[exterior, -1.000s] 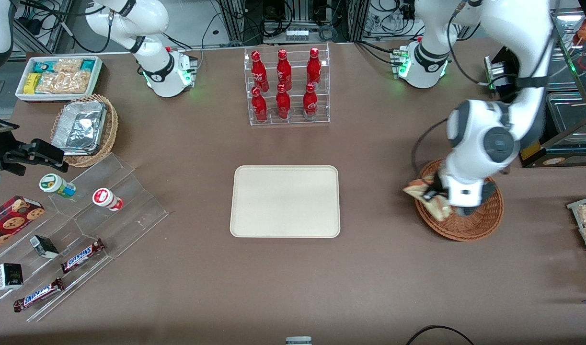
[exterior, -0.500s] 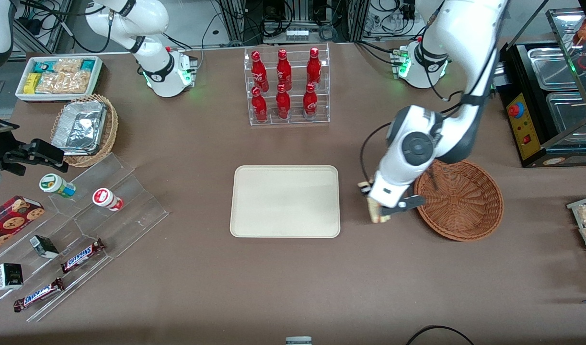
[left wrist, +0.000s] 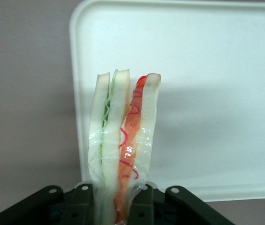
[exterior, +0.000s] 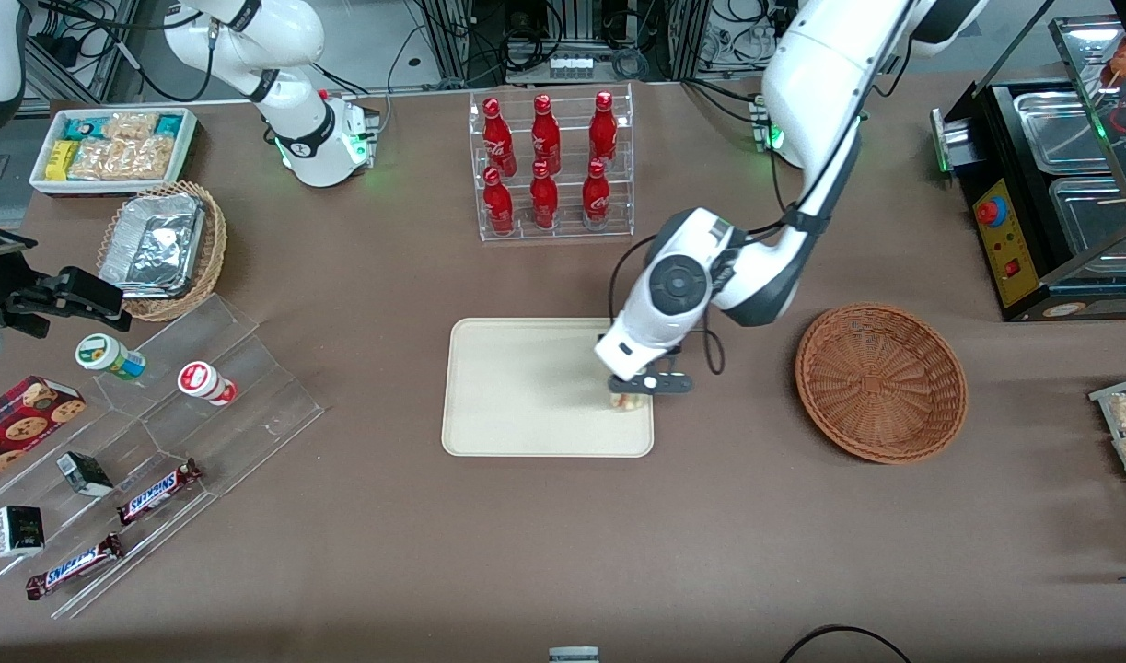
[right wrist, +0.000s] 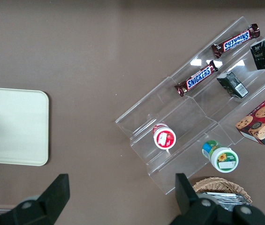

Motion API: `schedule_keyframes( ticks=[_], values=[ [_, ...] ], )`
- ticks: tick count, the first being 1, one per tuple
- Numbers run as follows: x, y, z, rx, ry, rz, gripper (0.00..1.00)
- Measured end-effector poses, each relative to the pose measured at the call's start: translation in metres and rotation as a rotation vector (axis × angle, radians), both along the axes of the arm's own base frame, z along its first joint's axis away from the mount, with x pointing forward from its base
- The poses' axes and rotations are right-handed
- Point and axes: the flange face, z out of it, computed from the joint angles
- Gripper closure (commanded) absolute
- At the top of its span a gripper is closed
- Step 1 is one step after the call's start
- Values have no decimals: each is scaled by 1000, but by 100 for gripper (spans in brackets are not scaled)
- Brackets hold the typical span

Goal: Place sandwich from basket to tray
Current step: 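Lower the sandwich onto the tray and open the left gripper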

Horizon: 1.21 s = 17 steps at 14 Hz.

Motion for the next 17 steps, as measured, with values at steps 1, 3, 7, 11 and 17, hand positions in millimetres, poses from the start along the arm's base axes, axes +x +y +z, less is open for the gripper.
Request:
schedule_keyframes(
  ticks=[1,3,7,11,17],
  values=[
    [-3,-8,-6,2,3,-13,81],
    [-2,-11,-17,19,2,-31,80],
    [5,-5,-33,37,7,-30,80],
    [18,-13,-32,19,-10,-16,78],
    [25,-21,-44,12,-7,1,35]
  ],
)
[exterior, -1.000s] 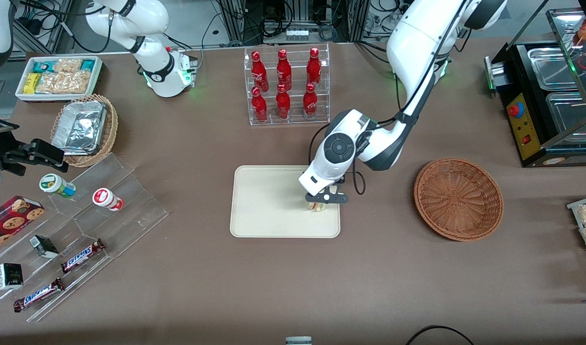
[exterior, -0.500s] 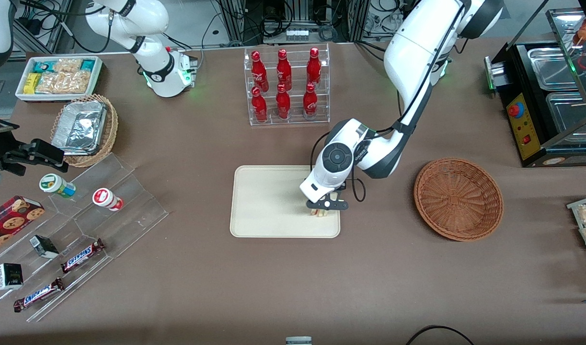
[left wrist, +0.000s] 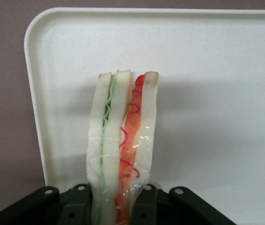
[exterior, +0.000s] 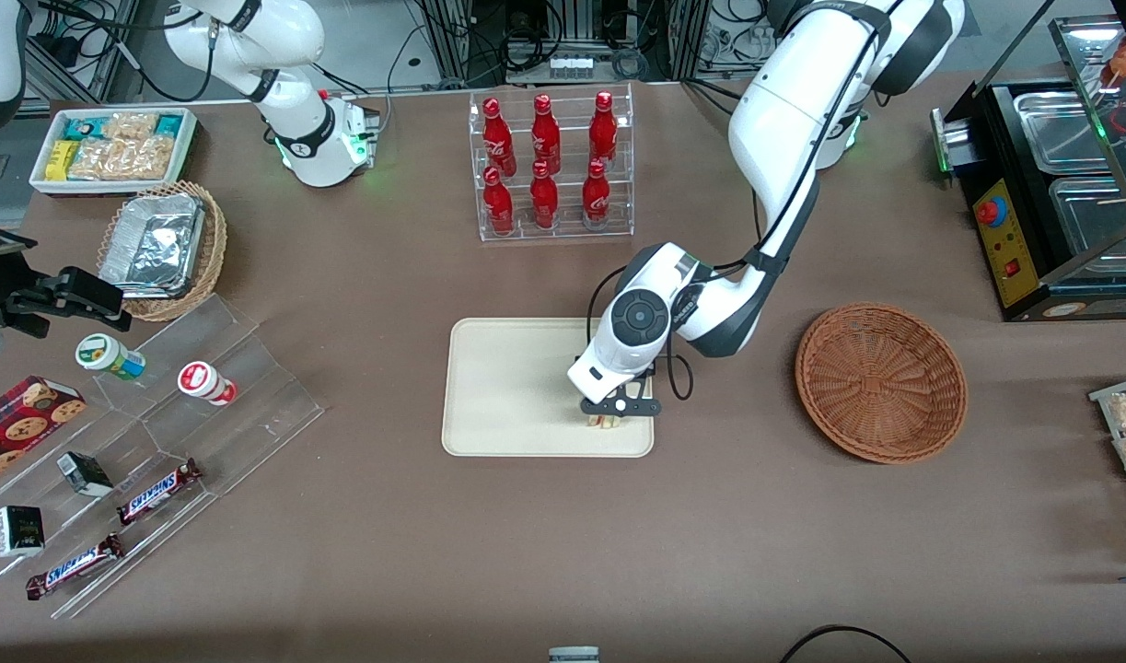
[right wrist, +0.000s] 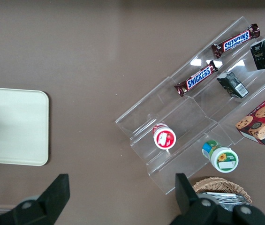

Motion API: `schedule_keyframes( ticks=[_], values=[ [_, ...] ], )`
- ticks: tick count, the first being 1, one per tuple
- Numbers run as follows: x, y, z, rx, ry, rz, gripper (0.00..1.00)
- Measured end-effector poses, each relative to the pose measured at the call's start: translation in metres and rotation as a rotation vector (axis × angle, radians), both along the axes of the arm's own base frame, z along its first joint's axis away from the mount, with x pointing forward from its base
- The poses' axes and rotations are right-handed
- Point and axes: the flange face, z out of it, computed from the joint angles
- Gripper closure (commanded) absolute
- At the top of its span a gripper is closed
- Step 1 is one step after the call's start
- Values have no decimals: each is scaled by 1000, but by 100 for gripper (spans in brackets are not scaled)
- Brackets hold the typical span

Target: Place sandwich from basket to tray

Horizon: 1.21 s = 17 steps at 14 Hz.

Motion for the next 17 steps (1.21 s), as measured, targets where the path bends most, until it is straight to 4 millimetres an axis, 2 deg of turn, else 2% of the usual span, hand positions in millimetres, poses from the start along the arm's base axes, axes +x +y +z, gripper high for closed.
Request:
schedule_keyframes(
  ticks=[1,3,5,8,10,12,14,17],
  values=[
    [-1,-1,0,0,0,-1,23],
    [-2,-2,0,0,0,-2,15],
    [-1,-4,3,-4,-4,-1,1],
    [7,1,21,10,5,11,0],
    [23,16,48,6,-16,66,0],
    [44,48,88,6,-33,122,0],
    [64,99,129,37,-24,175,0],
    [86,179,176,58,-13,212,0]
  ],
)
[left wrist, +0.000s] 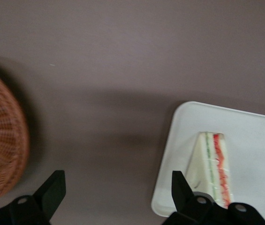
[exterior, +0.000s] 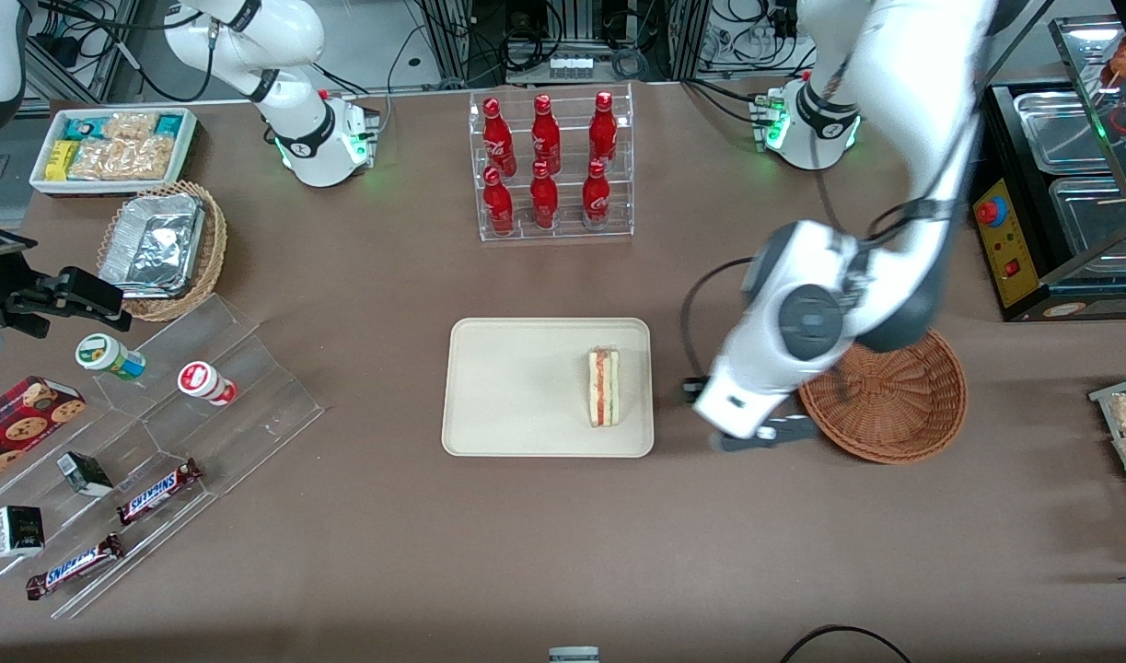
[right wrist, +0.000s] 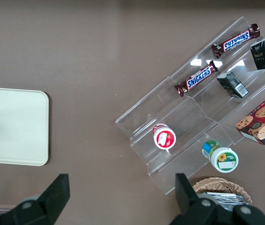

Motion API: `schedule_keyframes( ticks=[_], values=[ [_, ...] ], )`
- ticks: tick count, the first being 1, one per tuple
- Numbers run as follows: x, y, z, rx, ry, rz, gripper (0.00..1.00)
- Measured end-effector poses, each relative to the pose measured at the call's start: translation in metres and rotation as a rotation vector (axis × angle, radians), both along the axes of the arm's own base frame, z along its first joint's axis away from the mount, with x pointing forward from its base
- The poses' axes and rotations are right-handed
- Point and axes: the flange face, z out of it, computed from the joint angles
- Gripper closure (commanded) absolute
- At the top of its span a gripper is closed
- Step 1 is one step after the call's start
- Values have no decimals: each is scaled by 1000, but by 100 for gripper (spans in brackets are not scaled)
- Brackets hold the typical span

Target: Place sandwich from basket to tray

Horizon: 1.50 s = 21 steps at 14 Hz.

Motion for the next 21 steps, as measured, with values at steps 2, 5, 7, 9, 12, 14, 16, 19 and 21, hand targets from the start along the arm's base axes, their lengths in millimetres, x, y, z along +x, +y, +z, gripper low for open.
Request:
schedule_keyframes(
  ticks=[2,5,7,9,12,14,16,19,21],
  values=[
    [3,40,31,6,-24,35,0],
    [-17,82,73,50,-57,30,0],
    [-33,102,99,76,-41,0,0],
    [-46,121,129,83,-52,-9,0],
    [-69,153,165,76,-85,-48,0],
    [-85,169,187,69,-85,-112,0],
    [-99,184,206,56,-79,-150,0],
    [-111,200,218,-7,-58,-132,0],
    [-114,207,219,0,-41,-139,0]
  ],
)
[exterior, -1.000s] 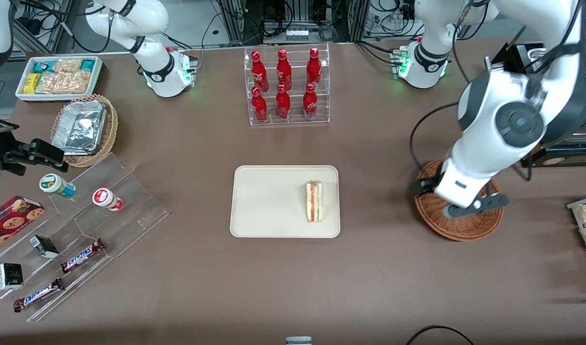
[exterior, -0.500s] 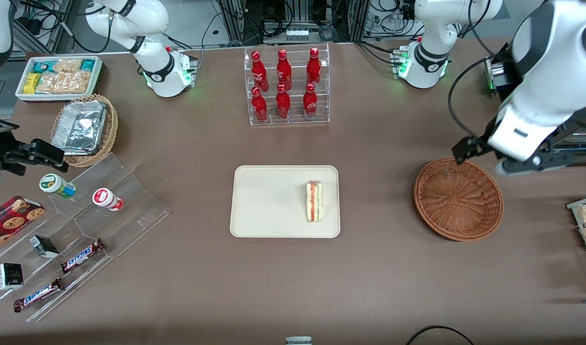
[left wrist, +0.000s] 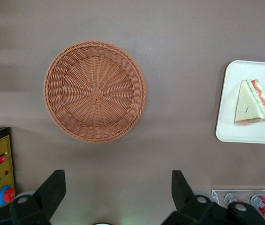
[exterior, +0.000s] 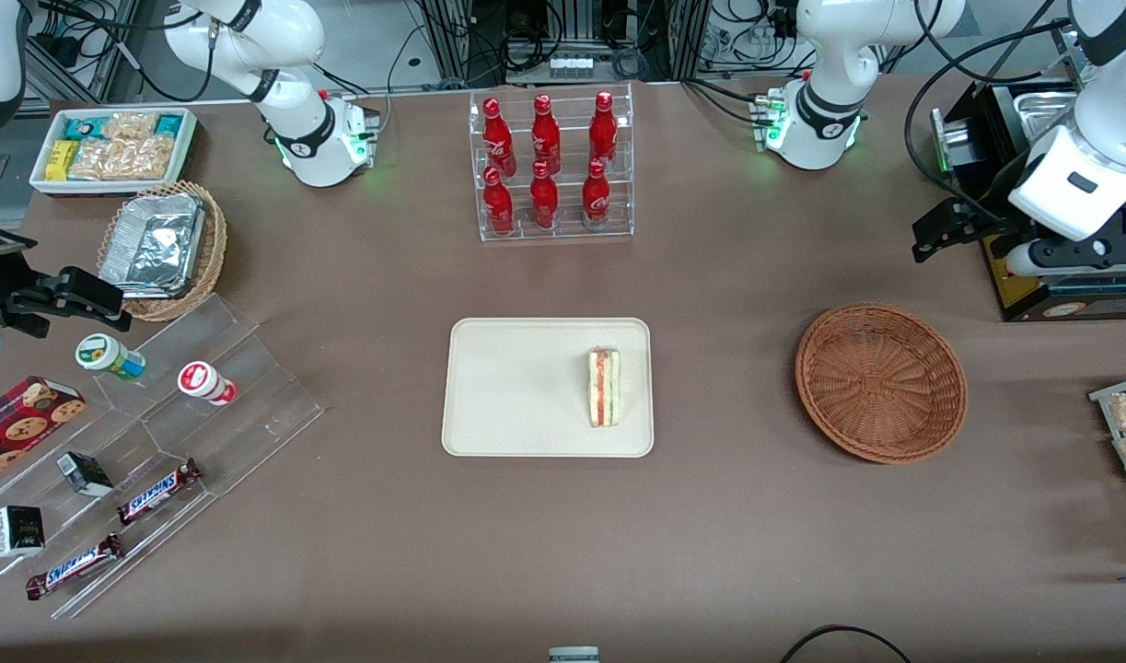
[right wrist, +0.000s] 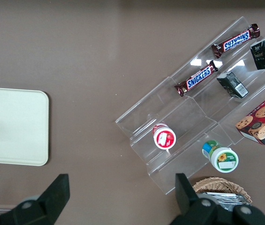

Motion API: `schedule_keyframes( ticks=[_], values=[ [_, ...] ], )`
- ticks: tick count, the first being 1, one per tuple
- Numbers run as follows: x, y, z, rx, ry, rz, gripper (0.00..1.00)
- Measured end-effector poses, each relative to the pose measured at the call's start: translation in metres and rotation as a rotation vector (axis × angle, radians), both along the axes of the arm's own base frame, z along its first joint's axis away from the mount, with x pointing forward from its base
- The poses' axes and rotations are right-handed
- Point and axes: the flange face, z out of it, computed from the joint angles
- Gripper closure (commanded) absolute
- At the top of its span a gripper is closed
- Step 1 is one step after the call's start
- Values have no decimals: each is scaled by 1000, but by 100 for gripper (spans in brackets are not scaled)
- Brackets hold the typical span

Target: Place sandwich from basket to tray

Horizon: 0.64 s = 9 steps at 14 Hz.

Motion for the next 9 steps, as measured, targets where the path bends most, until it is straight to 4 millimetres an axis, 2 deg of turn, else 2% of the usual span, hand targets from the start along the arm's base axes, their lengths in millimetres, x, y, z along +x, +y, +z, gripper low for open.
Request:
schedule_keyframes(
  ticks=[6,9],
  values=[
    [-12,18,36,42,-19,-13,0],
    [-15,26,45,41,-5,-7,0]
  ],
)
